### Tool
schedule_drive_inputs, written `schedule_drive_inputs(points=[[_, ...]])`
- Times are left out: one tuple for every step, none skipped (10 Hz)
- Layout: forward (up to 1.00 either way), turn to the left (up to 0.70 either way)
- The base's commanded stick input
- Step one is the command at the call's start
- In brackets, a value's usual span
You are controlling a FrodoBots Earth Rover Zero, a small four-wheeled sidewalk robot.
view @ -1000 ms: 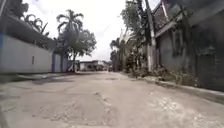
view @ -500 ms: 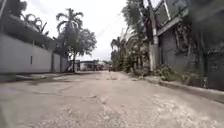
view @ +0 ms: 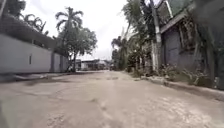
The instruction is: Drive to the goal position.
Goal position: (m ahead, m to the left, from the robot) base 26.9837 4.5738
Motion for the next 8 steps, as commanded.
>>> schedule_drive_inputs(points=[[0.50,-0.38],[0.50,-0.49],[0.50,-0.49],[0.50,-0.10],[0.50,0.01],[0.50,0.01],[0.50,0.01],[0.50,0.01]])
